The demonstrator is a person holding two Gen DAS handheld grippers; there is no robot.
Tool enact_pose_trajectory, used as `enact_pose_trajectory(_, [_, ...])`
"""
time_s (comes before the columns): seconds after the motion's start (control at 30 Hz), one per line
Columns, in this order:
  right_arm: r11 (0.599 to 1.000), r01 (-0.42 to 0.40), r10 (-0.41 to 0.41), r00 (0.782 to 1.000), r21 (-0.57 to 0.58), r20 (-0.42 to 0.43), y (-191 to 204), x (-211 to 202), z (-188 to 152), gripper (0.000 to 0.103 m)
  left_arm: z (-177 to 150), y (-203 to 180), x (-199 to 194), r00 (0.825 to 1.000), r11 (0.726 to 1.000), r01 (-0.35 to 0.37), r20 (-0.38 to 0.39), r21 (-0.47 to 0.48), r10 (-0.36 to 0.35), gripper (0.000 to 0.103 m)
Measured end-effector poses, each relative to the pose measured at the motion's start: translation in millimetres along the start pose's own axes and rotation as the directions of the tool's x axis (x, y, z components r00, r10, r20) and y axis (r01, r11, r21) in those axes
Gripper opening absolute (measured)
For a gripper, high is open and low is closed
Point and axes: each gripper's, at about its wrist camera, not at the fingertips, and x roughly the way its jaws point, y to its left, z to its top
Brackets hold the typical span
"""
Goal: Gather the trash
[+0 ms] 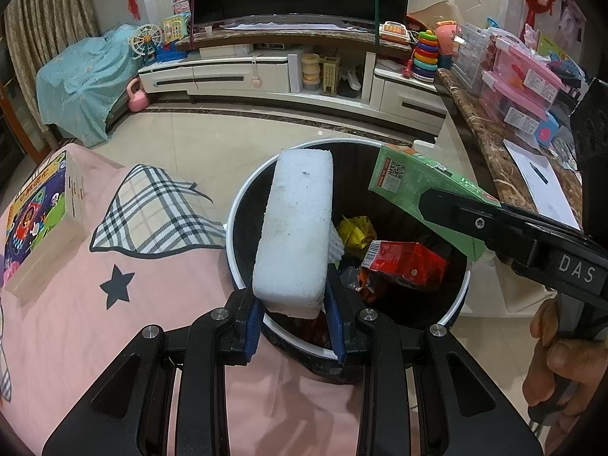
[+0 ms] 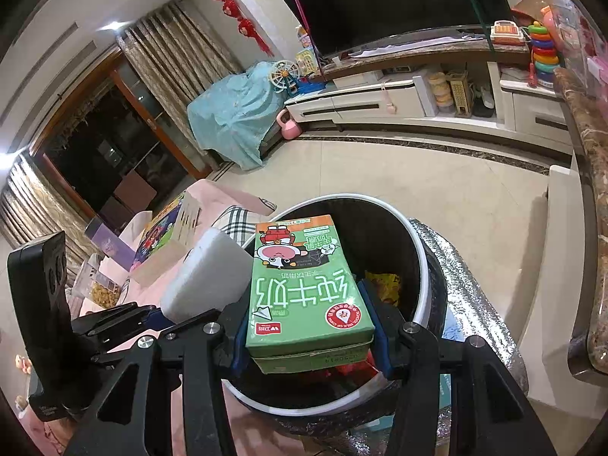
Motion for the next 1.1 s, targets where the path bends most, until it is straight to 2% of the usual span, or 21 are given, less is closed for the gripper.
enact_pose_trajectory(0.27, [1.000, -0.004, 0.004, 1.000, 0.013, -0.001, 0, 2, 1, 0.052, 2, 0, 3, 1.000, 1.000, -0.005, -0.007, 0.000, 0.005, 0.029])
enact_pose_trajectory(0.3, [1.000, -0.004, 0.004, 1.000, 0.014, -0.002, 0, 2, 1, 0.052, 2, 0, 3, 1.000, 1.000, -0.005, -0.008, 0.002, 0.005, 0.031])
enact_pose_trajectory(0.37, [1.000, -0.001, 0.001, 1.000, 0.016, -0.004, 0, 3, 3, 0.053, 3, -1, 3, 1.000, 1.000, -0.011, -0.012, 0.013, 0.011, 0.042])
enact_pose_trajectory(0.4, [1.000, -0.002, 0.002, 1.000, 0.018, -0.004, 1, 3, 4, 0.054, 3, 0, 2, 1.000, 1.000, -0.015, -0.010, 0.016, 0.015, 0.053])
enact_pose_trajectory(0.43, [1.000, -0.001, 0.002, 1.000, 0.020, -0.006, 1, 3, 5, 0.054, 4, -1, 0, 1.000, 0.999, -0.024, 0.000, 0.022, 0.024, 0.060])
enact_pose_trajectory(0.6, [0.999, -0.001, 0.000, 1.000, 0.034, 0.023, 3, -8, 7, 0.056, -2, 6, -11, 0.999, 0.999, -0.033, 0.024, 0.015, 0.033, 0.061])
enact_pose_trajectory(0.7, [0.999, -0.012, 0.010, 0.999, 0.053, 0.037, 3, -17, 2, 0.059, -15, 17, -21, 0.999, 0.999, -0.025, 0.026, -0.036, 0.026, 0.061])
enact_pose_trajectory(0.77, [0.998, -0.017, 0.014, 0.999, 0.059, 0.047, 5, -24, -3, 0.069, -31, 27, -36, 0.999, 0.995, 0.012, 0.051, -0.100, -0.007, 0.062])
enact_pose_trajectory(0.9, [0.997, -0.041, 0.035, 0.996, 0.073, 0.076, 17, -41, -21, 0.077, -66, 36, -68, 0.993, 0.985, 0.040, 0.117, -0.169, -0.020, 0.067])
enact_pose_trajectory(0.97, [0.995, -0.049, 0.042, 0.996, 0.086, 0.083, 24, -48, -30, 0.087, -88, 41, -88, 0.988, 0.978, 0.049, 0.153, -0.203, -0.018, 0.072])
enact_pose_trajectory(1.1, [0.992, -0.081, 0.071, 0.992, 0.095, 0.105, 44, -67, -54, 0.089, -118, 49, -122, 0.977, 0.966, 0.045, 0.214, -0.255, 0.011, 0.080])
